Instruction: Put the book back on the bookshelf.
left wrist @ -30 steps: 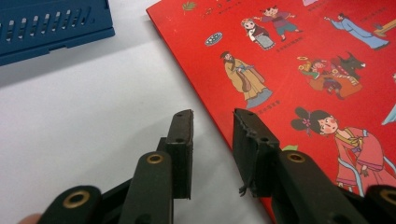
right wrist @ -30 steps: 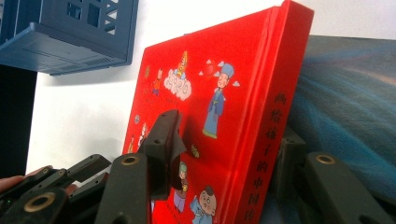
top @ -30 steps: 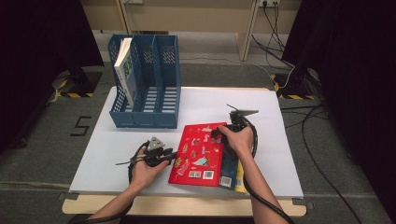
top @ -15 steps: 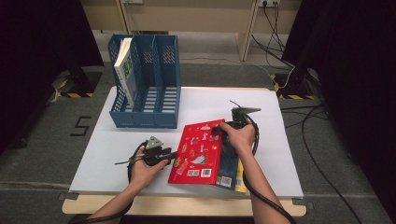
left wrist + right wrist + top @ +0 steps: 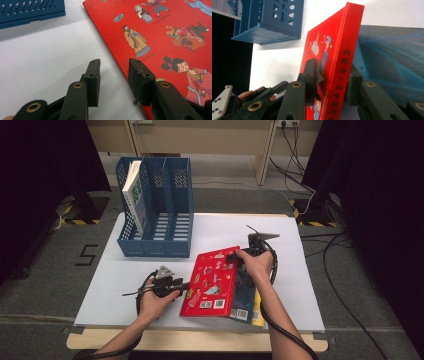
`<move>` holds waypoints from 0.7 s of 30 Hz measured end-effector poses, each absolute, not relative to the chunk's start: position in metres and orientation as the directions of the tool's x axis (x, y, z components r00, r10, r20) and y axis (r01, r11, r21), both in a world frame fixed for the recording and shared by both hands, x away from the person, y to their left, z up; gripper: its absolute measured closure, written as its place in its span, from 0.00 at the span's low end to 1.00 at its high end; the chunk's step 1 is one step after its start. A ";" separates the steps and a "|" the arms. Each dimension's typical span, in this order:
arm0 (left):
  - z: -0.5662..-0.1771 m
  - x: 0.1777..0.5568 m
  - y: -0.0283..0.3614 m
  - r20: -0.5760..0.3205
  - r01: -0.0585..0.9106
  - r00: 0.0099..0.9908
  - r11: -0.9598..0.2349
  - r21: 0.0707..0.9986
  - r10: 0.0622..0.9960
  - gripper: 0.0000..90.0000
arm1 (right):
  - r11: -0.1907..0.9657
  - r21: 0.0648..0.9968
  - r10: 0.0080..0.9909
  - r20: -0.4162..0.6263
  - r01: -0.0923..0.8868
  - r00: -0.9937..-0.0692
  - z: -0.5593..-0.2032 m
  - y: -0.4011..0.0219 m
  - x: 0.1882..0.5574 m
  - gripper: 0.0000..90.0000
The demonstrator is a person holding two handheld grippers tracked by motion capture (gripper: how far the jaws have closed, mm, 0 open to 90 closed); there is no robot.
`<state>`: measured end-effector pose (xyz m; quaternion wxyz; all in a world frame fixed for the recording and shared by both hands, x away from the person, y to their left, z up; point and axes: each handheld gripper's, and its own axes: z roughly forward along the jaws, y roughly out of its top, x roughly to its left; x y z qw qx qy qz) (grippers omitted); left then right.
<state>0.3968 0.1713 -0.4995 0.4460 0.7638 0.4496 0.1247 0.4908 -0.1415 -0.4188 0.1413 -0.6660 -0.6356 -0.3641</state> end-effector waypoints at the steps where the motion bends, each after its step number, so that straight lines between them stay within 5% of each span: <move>1: -0.500 0.397 0.171 -0.212 0.577 0.564 -0.197 0.793 0.798 0.67 | -0.152 0.276 0.743 0.665 0.949 -0.075 -0.418 -0.141 0.491 0.78; 21: -0.499 0.403 0.176 -0.247 0.594 0.564 -0.179 0.784 0.788 0.59 | -0.183 0.281 0.729 0.682 0.942 -0.062 -0.403 -0.145 0.493 0.84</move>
